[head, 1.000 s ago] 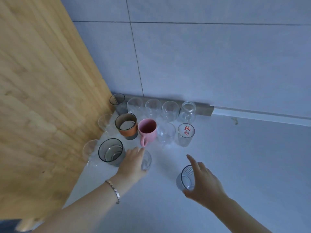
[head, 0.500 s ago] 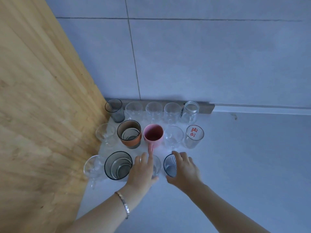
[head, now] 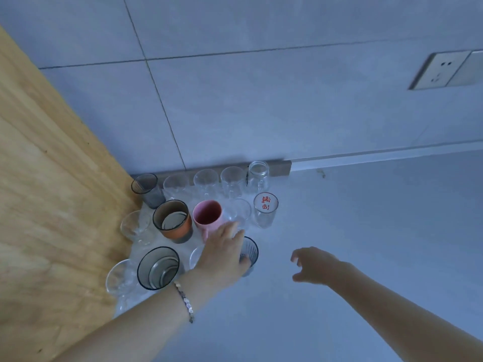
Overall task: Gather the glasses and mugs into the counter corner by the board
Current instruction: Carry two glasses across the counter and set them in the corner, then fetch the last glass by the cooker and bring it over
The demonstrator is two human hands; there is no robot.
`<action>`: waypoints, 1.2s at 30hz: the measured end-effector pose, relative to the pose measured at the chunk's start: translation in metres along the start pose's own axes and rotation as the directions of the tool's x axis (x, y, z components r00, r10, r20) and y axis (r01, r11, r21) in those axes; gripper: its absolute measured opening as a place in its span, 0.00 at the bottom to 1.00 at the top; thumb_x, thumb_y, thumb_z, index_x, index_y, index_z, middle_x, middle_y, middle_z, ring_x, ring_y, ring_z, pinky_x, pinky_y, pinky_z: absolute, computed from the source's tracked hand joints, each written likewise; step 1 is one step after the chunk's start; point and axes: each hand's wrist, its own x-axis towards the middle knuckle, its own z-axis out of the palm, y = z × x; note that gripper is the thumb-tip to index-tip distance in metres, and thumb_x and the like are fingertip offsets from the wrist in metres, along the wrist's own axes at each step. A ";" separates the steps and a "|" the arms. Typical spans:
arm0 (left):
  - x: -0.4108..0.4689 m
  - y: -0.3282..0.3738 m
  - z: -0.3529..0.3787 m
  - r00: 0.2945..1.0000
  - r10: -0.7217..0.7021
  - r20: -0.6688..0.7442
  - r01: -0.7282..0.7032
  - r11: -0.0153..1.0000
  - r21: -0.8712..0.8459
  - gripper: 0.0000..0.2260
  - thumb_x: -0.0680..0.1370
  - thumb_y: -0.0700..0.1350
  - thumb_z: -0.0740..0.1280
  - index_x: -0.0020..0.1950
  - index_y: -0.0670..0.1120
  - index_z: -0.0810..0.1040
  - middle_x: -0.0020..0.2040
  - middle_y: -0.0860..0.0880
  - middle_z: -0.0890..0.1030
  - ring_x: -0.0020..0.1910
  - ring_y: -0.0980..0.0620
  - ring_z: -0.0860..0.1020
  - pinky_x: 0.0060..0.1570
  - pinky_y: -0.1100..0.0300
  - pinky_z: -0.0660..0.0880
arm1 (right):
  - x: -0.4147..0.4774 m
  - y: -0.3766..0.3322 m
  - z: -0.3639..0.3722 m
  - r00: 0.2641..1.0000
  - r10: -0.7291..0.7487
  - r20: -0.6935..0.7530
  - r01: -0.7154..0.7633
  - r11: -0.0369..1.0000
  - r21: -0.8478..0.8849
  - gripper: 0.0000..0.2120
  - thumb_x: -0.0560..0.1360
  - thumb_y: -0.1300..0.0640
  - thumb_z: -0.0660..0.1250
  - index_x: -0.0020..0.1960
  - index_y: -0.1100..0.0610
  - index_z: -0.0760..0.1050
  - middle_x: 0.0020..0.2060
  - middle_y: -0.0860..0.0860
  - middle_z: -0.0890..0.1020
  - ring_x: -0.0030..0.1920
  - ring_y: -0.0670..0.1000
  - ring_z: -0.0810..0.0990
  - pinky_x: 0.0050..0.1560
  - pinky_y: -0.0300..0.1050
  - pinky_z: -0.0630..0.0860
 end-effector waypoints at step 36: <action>-0.017 0.972 0.189 0.452 0.717 0.532 -0.852 0.524 0.018 0.06 0.75 0.47 0.59 0.49 0.49 0.74 0.53 0.46 0.80 0.46 0.47 0.73 0.51 0.59 0.72 | -0.581 0.725 0.236 0.267 0.959 0.089 -0.654 0.113 0.748 0.16 0.77 0.53 0.60 0.64 0.54 0.72 0.63 0.51 0.77 0.63 0.53 0.75 0.59 0.44 0.71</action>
